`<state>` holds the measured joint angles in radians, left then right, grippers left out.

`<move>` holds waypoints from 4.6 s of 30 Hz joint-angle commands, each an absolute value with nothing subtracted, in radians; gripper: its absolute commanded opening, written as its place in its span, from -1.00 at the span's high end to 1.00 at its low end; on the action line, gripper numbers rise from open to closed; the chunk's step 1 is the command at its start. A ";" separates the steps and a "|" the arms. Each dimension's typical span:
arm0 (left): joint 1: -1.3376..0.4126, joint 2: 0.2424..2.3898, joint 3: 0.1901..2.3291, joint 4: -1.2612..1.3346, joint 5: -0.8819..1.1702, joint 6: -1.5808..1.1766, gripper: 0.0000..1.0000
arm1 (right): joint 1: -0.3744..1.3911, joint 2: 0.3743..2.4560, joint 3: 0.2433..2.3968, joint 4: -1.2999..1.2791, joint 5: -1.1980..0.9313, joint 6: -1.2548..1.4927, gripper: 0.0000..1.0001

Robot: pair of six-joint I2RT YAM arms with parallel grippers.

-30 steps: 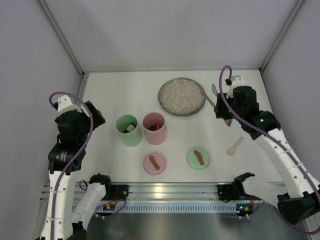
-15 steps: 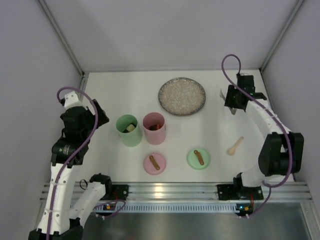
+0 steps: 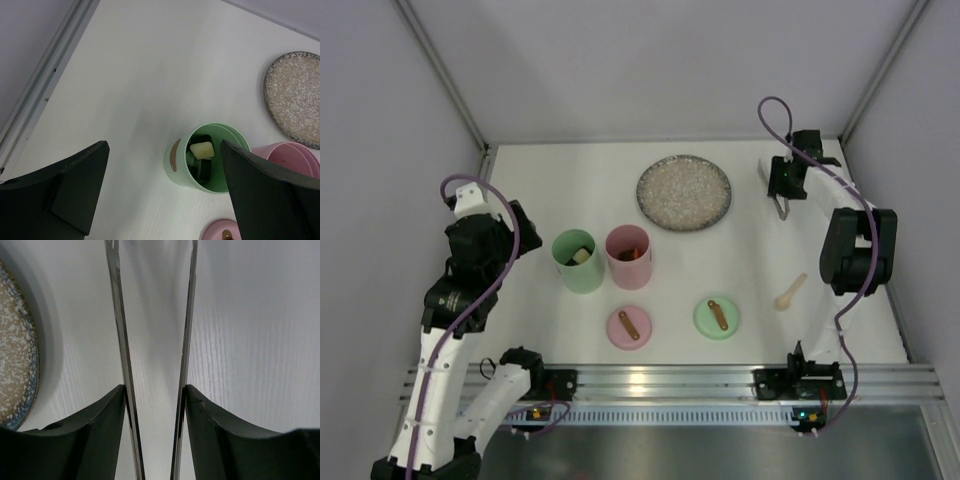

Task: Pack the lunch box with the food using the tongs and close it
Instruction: Place the clamp at the center of the board, then pick up the box lid from the center of the board, then close the box lid on the packing box.

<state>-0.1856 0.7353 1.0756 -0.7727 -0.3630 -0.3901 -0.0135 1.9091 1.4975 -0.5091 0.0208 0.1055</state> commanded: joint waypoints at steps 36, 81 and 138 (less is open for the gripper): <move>-0.788 0.975 1.138 -0.917 -0.366 -0.621 -0.90 | -0.074 1.582 1.419 -0.551 -0.049 0.178 -0.71; -1.376 1.560 0.802 -0.782 -0.801 -1.589 0.13 | 0.245 0.904 1.253 -0.538 -0.186 0.265 -0.74; -0.830 1.417 1.555 -0.838 -0.554 -0.442 1.00 | 0.256 0.914 1.365 -0.598 0.025 0.256 -0.78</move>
